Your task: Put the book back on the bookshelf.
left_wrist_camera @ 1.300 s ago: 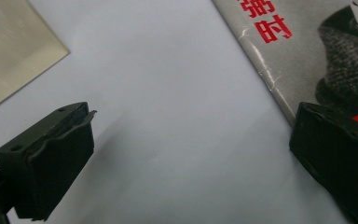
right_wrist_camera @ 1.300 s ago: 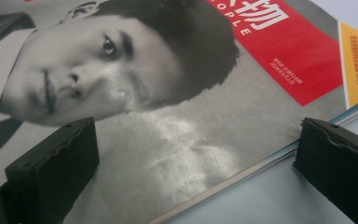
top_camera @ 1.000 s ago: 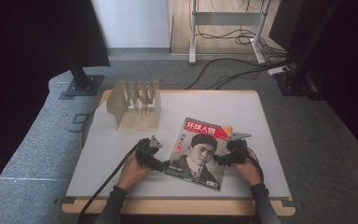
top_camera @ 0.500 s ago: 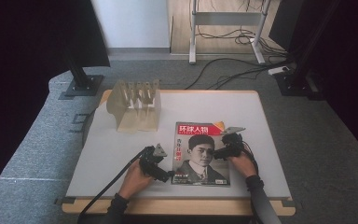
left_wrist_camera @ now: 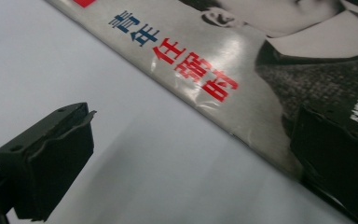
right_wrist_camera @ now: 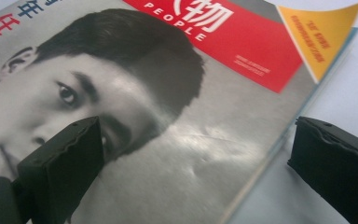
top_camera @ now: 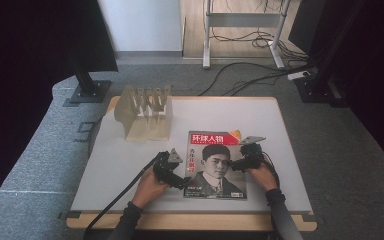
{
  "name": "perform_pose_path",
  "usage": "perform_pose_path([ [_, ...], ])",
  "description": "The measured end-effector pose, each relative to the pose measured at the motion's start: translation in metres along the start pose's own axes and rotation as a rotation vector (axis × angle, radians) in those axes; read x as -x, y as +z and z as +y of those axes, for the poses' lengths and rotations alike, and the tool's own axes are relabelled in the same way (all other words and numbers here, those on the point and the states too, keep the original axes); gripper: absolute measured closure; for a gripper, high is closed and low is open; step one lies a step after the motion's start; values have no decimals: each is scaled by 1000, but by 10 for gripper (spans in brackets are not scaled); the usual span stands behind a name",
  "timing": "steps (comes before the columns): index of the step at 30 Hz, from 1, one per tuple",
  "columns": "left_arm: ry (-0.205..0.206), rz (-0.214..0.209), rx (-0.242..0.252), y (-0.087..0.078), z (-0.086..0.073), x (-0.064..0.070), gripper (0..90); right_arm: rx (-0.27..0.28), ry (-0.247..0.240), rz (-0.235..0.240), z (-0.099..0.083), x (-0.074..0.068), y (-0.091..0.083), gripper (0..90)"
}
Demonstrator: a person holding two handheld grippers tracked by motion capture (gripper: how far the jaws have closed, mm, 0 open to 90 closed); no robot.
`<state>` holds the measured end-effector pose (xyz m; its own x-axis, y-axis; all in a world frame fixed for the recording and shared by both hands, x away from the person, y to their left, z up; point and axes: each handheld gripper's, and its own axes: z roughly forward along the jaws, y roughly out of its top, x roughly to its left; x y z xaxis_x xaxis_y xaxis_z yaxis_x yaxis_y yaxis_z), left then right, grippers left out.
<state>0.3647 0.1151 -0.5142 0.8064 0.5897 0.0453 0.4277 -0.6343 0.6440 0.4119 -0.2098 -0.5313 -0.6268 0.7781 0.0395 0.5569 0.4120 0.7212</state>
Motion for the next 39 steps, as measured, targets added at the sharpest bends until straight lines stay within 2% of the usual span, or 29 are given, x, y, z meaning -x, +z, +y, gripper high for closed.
perform_pose_path([
  [1,2,5,-25,1,-2,-2,0,1,11,-3,-1,4,-2,26],
  [3,-7,-1,-26,0,-4,-4,0,0,20,-6,-1,7,-2,32],
  [6,12,15,-58,0,-8,-4,0,7,36,2,0,11,-1,50],
  [10,-24,-8,-33,1,-14,-6,0,16,65,19,3,15,2,56],
  [12,-32,-4,-27,1,-15,-5,0,24,81,33,6,18,4,61],
  [15,-23,11,-16,0,-16,-1,0,27,91,37,9,21,6,65],
  [19,-17,-27,-3,2,-16,7,0,37,118,41,16,29,12,100],
  [21,-18,-33,3,3,-16,9,0,41,132,42,20,33,14,118],
  [27,-25,-36,4,4,-16,10,0,58,185,70,32,42,24,138],
  [30,-23,-36,2,4,-16,10,0,58,196,54,34,43,29,147],
  [35,-27,-34,3,4,-16,10,0,89,279,61,30,46,26,212],
  [39,-27,-34,3,4,-16,10,0,90,312,67,28,47,23,237],
])
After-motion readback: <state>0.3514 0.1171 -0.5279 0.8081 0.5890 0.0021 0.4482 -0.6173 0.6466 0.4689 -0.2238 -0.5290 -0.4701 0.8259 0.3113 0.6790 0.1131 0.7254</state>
